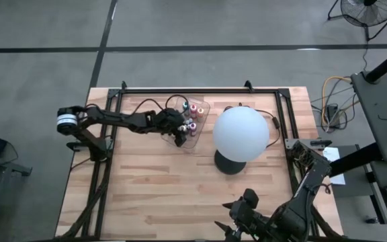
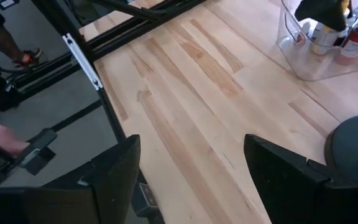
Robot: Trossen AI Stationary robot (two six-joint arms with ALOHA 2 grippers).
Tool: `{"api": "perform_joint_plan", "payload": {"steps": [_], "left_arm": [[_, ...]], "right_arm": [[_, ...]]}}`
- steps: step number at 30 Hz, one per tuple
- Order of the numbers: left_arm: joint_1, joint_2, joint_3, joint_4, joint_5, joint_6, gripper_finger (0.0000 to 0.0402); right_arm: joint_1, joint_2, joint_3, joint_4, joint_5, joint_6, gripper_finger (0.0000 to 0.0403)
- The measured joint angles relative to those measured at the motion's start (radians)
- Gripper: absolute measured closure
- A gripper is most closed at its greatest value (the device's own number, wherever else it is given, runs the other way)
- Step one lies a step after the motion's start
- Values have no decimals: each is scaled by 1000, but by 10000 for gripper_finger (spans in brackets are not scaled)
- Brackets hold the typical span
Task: Pick & Place food coloring
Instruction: Put the large yellow food coloring bottle into the transparent bin, then return to Home Position
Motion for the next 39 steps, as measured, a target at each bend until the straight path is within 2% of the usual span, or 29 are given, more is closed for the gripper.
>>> {"api": "perform_joint_plan", "payload": {"steps": [6, 9, 13, 18, 27, 31, 33, 35, 39], "left_arm": [[-5, -48, 15, -78, 78, -25, 162], [-5, -89, 26, -125, 116, -40, 144], [-5, -170, 29, -140, 183, -50, 124], [-5, -302, 18, -147, 238, -67, 123], [-5, -560, 18, -162, 225, -101, 123], [-5, -642, 19, -171, 224, -154, 123], [-6, -677, 18, -192, 228, -167, 122], [-6, -716, 19, -215, 229, -162, 122], [-7, -795, 16, -276, 229, -127, 122]], "right_arm": [[-2, 0, 0, -5, 2, -26, 127], [-3, 0, 0, -22, 39, -4, 120], [1, -5, 0, -30, 133, 10, 103], [18, -16, 0, -43, 144, 18, 81], [41, -25, 0, -55, 143, -30, 57], [28, -34, 0, -91, 142, -123, 53], [18, -42, 0, -92, 141, -83, 54], [13, -54, 0, -87, 128, 23, 56], [17, -66, 0, -94, 139, 37, 56]]}}
